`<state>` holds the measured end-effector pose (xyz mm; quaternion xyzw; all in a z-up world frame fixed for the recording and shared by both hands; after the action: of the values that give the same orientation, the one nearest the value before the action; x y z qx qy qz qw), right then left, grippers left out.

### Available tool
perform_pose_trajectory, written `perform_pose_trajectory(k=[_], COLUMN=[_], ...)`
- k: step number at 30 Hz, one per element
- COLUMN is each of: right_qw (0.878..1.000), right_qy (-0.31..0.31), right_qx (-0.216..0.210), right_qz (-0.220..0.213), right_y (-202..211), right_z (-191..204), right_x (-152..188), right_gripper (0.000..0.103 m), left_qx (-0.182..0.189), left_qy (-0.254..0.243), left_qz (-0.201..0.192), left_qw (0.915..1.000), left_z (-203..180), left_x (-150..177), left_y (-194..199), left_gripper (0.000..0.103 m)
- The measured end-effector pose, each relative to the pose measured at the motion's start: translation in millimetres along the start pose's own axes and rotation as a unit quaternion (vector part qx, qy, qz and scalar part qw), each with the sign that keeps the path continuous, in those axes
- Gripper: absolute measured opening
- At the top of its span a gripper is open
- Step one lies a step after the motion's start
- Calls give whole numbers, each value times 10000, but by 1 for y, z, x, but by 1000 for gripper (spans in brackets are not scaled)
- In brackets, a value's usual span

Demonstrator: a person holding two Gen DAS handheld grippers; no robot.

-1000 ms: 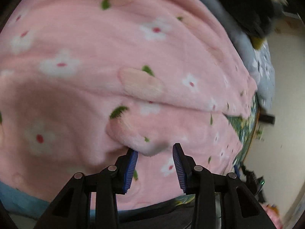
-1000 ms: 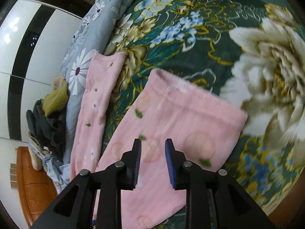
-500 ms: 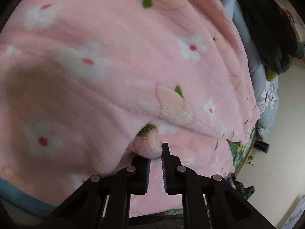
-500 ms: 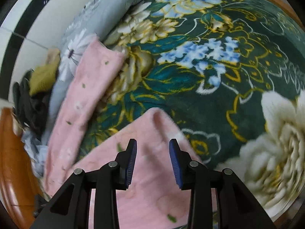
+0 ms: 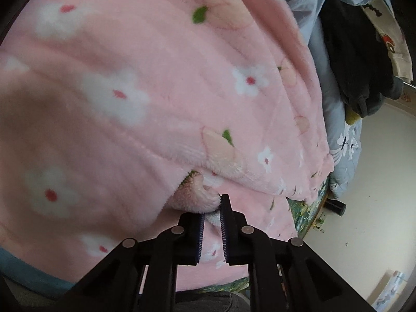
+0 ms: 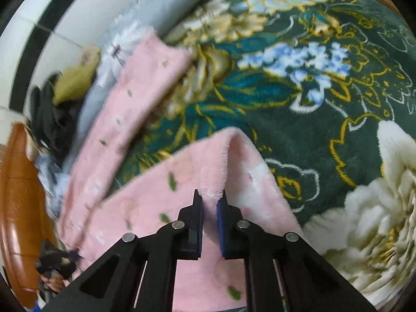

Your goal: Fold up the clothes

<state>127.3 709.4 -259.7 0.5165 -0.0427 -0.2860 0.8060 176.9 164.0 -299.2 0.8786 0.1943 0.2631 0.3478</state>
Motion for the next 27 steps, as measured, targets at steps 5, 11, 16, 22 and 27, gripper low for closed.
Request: perform_pose_trajectory(k=[5, 11, 16, 22, 27], right_qw=[9988, 9954, 9909, 9959, 9960], right_qy=[-129, -211, -278, -483, -649], right_qx=[-190, -365, -511, -17, 424], right_qz=[-435, -863, -1217, -759, -435], right_y=[29, 80, 122, 73, 19], right_z=[10, 20, 28, 25, 15], right_x=[-7, -11, -14, -45, -67], right_gripper=[9, 8, 8, 8, 8], left_qx=[193, 796, 1049, 522, 224], left_qy=[-313, -665, -1030, -700, -1131], left_qz=[-128, -57, -374, -440, -233], left_qw=[9992, 9946, 9884, 9952, 9931], left_z=[-16, -33, -70, -61, -63], left_x=[6, 31, 17, -37, -21], left_y=[15, 85, 97, 17, -2], left_gripper=[6, 5, 2, 2, 1])
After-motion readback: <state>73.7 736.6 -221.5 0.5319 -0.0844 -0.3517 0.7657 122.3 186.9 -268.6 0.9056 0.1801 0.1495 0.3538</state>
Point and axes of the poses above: each gripper's, at about its wrist camera, not at the fingertips, and y roughly against the way its jaws point, z to its left, x to its underside, the point moved 10 cm from there along -y, roughly the way its jaws point, and after that the axes turned 2 degrees about x, right-handed, at the moved point
